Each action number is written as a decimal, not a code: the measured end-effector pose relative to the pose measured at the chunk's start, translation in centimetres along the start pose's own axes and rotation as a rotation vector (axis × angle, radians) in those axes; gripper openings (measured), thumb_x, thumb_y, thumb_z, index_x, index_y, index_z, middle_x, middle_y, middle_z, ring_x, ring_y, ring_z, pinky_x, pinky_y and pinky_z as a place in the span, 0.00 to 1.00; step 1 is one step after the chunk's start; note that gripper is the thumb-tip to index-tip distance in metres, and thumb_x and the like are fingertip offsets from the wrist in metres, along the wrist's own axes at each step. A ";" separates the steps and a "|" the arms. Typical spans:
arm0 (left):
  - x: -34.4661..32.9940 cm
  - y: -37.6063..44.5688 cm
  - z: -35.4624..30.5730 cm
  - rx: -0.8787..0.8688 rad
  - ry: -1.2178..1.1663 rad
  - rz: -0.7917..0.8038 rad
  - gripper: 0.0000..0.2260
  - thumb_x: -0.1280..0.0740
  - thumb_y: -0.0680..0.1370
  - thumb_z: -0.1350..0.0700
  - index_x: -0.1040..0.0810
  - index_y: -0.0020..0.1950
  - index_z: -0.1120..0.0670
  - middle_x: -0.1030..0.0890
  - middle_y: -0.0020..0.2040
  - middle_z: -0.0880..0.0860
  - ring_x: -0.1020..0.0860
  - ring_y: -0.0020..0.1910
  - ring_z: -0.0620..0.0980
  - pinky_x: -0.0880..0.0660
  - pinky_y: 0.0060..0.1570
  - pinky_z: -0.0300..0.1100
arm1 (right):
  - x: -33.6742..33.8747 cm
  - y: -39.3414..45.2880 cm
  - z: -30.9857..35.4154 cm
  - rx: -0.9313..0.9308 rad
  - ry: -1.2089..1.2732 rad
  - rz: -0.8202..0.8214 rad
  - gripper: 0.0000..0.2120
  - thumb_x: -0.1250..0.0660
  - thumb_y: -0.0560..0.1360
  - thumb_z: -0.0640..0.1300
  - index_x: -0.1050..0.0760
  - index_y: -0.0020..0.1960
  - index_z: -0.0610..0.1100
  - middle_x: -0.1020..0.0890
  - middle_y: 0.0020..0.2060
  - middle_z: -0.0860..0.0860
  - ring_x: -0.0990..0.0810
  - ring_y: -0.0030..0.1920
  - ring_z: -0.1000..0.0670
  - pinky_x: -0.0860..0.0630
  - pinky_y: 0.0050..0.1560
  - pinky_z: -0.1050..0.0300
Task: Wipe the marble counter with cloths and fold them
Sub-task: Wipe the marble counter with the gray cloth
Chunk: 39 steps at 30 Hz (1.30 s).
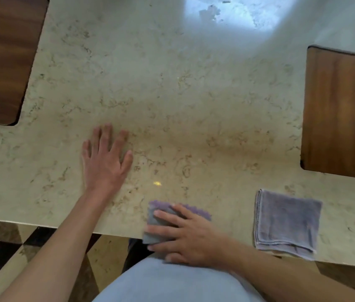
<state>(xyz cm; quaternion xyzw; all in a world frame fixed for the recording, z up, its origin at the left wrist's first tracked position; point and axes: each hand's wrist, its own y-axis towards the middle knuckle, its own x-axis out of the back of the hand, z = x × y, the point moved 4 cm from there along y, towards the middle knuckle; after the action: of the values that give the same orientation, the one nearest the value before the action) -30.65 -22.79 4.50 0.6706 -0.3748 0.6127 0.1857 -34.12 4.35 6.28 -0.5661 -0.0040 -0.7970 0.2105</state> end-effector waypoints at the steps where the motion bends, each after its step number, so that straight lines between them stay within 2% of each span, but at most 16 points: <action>1: 0.0 0.0 0.0 0.005 0.001 0.000 0.28 0.50 0.80 0.39 0.40 0.80 0.46 0.45 0.82 0.56 0.51 0.82 0.58 0.51 0.76 0.61 | 0.2 -1.7 -2.1 0.003 -0.026 -0.028 0.23 0.48 0.84 0.62 0.45 0.78 0.65 0.48 0.82 0.58 0.59 0.82 0.46 0.58 0.79 0.39; 3: -0.1 0.0 -0.1 0.014 0.017 0.007 0.28 0.51 0.81 0.39 0.41 0.80 0.46 0.46 0.82 0.56 0.53 0.82 0.57 0.53 0.77 0.60 | 1.3 -4.2 -9.0 -0.209 -0.071 -0.093 0.25 0.53 0.84 0.63 0.55 0.79 0.67 0.49 0.82 0.57 0.56 0.82 0.44 0.53 0.78 0.38; 6: 0.0 0.0 -0.3 0.025 0.031 0.003 0.29 0.52 0.80 0.39 0.41 0.80 0.47 0.46 0.82 0.57 0.53 0.82 0.57 0.53 0.77 0.60 | 5.1 -7.5 -21.9 -0.757 -0.098 -0.201 0.26 0.64 0.82 0.63 0.66 0.78 0.66 0.51 0.82 0.51 0.51 0.81 0.39 0.45 0.77 0.38; 9: 0.1 0.1 -0.4 0.026 0.007 0.003 0.29 0.51 0.80 0.39 0.40 0.79 0.47 0.46 0.82 0.57 0.52 0.81 0.58 0.53 0.77 0.60 | 8.1 -5.7 -25.6 -1.053 -0.023 -0.273 0.27 0.62 0.82 0.61 0.59 0.80 0.61 0.54 0.83 0.48 0.57 0.81 0.38 0.52 0.78 0.36; 11: 0.1 0.0 -0.5 0.028 -0.002 0.008 0.28 0.50 0.80 0.40 0.40 0.79 0.48 0.46 0.82 0.57 0.52 0.81 0.58 0.53 0.77 0.61 | 7.9 -1.3 -21.9 -1.036 0.049 -0.298 0.28 0.59 0.83 0.60 0.57 0.81 0.58 0.57 0.82 0.48 0.62 0.81 0.38 0.57 0.78 0.34; 12: 0.1 0.0 -0.4 0.029 -0.003 0.005 0.28 0.50 0.80 0.40 0.40 0.79 0.48 0.46 0.82 0.57 0.52 0.81 0.58 0.53 0.76 0.61 | 7.0 1.1 -18.6 -0.940 0.092 -0.281 0.29 0.57 0.83 0.60 0.57 0.81 0.58 0.58 0.82 0.49 0.65 0.80 0.39 0.58 0.78 0.33; 14: 0.2 0.1 -0.4 0.026 -0.014 0.002 0.28 0.49 0.79 0.40 0.39 0.79 0.48 0.44 0.82 0.58 0.50 0.81 0.59 0.51 0.76 0.62 | 4.3 4.6 -10.0 -0.635 0.127 -0.197 0.29 0.52 0.82 0.61 0.55 0.81 0.59 0.56 0.82 0.51 0.65 0.80 0.40 0.58 0.77 0.32; 16: 0.3 0.1 -0.3 0.028 -0.030 -0.005 0.29 0.49 0.79 0.40 0.38 0.78 0.48 0.43 0.81 0.58 0.49 0.81 0.60 0.50 0.75 0.63 | 1.6 4.3 -2.2 -0.321 0.084 -0.132 0.25 0.51 0.84 0.60 0.48 0.80 0.61 0.49 0.82 0.52 0.60 0.81 0.41 0.57 0.78 0.34; 19: 0.4 0.0 -0.4 0.036 -0.022 -0.013 0.29 0.50 0.79 0.39 0.38 0.79 0.48 0.44 0.81 0.57 0.50 0.81 0.58 0.51 0.76 0.62 | -0.5 -0.4 -1.6 -0.137 0.038 -0.084 0.22 0.50 0.85 0.59 0.43 0.79 0.63 0.44 0.81 0.57 0.55 0.82 0.45 0.54 0.80 0.39; 21: 0.3 0.0 -0.4 0.033 -0.014 -0.010 0.29 0.50 0.79 0.39 0.39 0.79 0.48 0.44 0.82 0.57 0.51 0.81 0.58 0.52 0.76 0.61 | 0.2 -3.2 -7.0 -0.307 -0.005 -0.129 0.23 0.52 0.85 0.60 0.48 0.79 0.66 0.46 0.82 0.56 0.54 0.82 0.45 0.53 0.80 0.40; 23: 0.3 0.0 -0.5 0.034 -0.018 -0.011 0.29 0.50 0.79 0.39 0.39 0.79 0.48 0.44 0.81 0.58 0.50 0.81 0.58 0.52 0.76 0.62 | 2.5 -5.7 -14.7 -0.668 0.017 -0.240 0.24 0.58 0.84 0.62 0.56 0.79 0.67 0.51 0.81 0.55 0.55 0.82 0.45 0.50 0.78 0.40; 26: 0.2 0.0 -0.5 0.029 -0.023 -0.013 0.29 0.50 0.80 0.40 0.39 0.79 0.48 0.44 0.81 0.57 0.51 0.81 0.58 0.51 0.76 0.62 | 5.9 -9.4 -23.5 -1.049 0.147 -0.273 0.26 0.64 0.83 0.60 0.64 0.79 0.62 0.60 0.82 0.54 0.63 0.81 0.48 0.56 0.80 0.43; 29: 0.2 0.1 -0.2 0.025 -0.033 -0.012 0.29 0.51 0.79 0.39 0.39 0.79 0.47 0.44 0.81 0.57 0.51 0.81 0.57 0.51 0.76 0.61 | 6.7 -11.2 -26.3 -1.111 0.198 -0.278 0.27 0.64 0.83 0.58 0.61 0.81 0.56 0.62 0.81 0.53 0.65 0.80 0.49 0.61 0.80 0.48; 33: 0.2 0.0 -0.1 0.019 -0.037 -0.012 0.29 0.51 0.79 0.38 0.38 0.79 0.47 0.43 0.81 0.57 0.50 0.81 0.58 0.51 0.76 0.62 | 6.1 -13.0 -25.9 -1.210 0.214 -0.360 0.26 0.61 0.85 0.55 0.62 0.82 0.53 0.59 0.82 0.51 0.63 0.81 0.49 0.61 0.80 0.49; 36: 0.1 0.0 -0.3 0.013 -0.036 -0.012 0.29 0.52 0.80 0.38 0.38 0.79 0.48 0.43 0.81 0.57 0.50 0.81 0.58 0.52 0.76 0.61 | 5.2 -14.3 -24.7 -1.329 0.154 -0.358 0.28 0.62 0.84 0.56 0.65 0.81 0.51 0.60 0.82 0.49 0.61 0.81 0.47 0.57 0.81 0.45; 39: -0.1 0.0 -0.3 0.031 -0.003 -0.007 0.29 0.52 0.80 0.39 0.39 0.79 0.48 0.44 0.82 0.57 0.51 0.81 0.58 0.53 0.77 0.61 | 4.1 -12.7 -22.0 -1.504 0.145 -0.345 0.31 0.64 0.81 0.57 0.63 0.82 0.49 0.58 0.82 0.44 0.59 0.81 0.41 0.54 0.79 0.38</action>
<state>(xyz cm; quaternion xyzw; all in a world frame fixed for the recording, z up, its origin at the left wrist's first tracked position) -30.89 -22.53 4.50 0.6755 -0.3633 0.6168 0.1768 -59.38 9.13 5.01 -0.4947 0.4640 -0.6418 -0.3579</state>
